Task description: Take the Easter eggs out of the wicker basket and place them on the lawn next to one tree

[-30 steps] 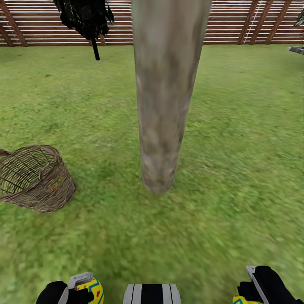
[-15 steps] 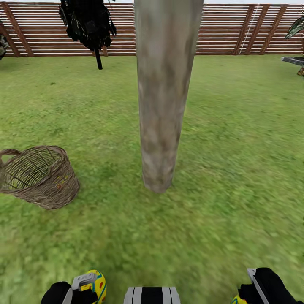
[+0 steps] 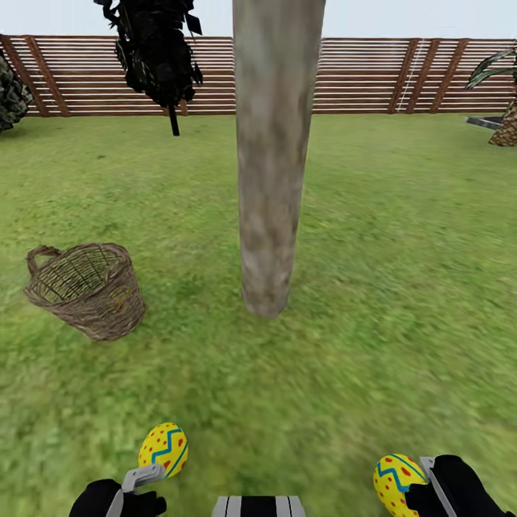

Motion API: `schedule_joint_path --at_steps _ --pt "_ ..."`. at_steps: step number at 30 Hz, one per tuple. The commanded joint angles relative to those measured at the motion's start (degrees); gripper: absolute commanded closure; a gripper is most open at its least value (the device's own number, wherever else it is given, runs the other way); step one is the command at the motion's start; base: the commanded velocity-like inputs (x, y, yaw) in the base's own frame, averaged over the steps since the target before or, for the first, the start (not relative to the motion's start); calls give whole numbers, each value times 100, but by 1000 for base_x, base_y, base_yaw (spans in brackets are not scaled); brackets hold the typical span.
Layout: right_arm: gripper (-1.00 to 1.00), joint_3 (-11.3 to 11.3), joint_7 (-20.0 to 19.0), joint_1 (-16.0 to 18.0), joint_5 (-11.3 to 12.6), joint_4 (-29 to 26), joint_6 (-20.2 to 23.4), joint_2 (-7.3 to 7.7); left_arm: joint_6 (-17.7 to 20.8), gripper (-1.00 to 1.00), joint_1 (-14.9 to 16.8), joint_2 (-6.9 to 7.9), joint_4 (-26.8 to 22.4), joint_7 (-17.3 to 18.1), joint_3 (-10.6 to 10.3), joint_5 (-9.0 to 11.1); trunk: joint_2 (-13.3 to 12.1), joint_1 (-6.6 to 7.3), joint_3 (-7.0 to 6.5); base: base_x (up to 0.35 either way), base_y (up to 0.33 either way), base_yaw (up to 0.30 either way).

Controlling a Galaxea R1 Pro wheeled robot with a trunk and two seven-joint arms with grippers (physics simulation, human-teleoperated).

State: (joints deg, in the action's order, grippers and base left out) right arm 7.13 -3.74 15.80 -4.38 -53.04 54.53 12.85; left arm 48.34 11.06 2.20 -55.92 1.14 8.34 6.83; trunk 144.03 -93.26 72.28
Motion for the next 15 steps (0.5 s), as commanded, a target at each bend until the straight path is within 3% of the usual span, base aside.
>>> schedule_joint_path --at_steps 1,9,15 --pt "-100 7 -39 2 -45 -5 22 -1 28 -100 1 -1 -7 12 10 21 0 6 -19 -156 -67 0" --pt "-100 7 -39 2 -45 -5 31 -1 26 -100 1 -1 -7 19 10 28 -10 27 -196 -36 -12 0" --pt "-100 7 -39 2 -45 -5 39 -1 25 -100 1 -1 -7 33 10 29 -18 43 -329 -267 0 0"
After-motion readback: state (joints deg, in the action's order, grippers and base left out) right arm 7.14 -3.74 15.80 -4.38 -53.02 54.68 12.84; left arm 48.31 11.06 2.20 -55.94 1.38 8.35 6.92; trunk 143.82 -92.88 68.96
